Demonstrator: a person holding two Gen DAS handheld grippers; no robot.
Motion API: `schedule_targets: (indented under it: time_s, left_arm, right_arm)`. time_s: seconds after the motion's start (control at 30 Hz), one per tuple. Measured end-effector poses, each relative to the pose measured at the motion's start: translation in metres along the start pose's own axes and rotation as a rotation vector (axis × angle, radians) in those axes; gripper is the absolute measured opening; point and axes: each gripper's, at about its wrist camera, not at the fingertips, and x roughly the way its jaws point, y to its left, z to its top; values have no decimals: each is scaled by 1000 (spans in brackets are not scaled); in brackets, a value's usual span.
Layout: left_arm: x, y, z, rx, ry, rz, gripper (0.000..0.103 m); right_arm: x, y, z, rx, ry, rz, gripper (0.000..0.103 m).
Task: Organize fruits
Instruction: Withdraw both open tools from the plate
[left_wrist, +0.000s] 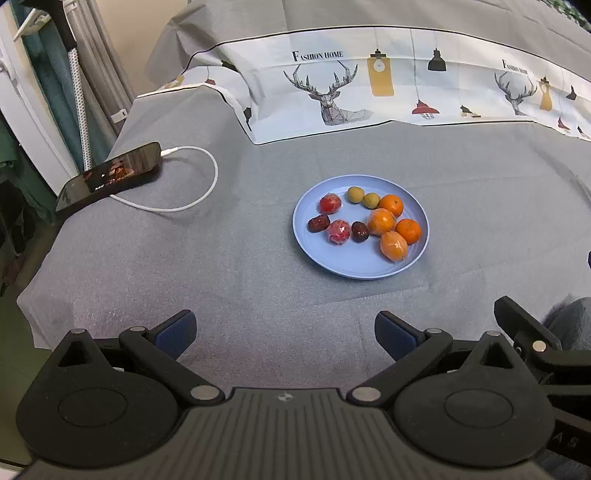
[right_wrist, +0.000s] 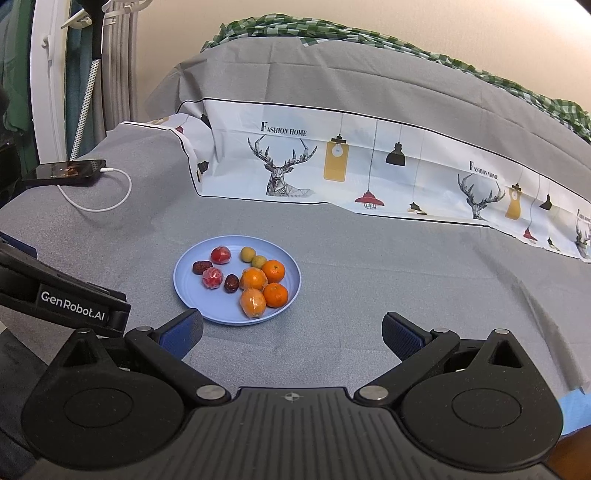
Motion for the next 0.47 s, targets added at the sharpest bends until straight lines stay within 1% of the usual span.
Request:
schedule_targets:
  time_s: [0.47]
  left_arm:
    - [1,-1,0,6,-6,7,103]
  right_arm:
    - [2,0,-1,4,3,1,102]
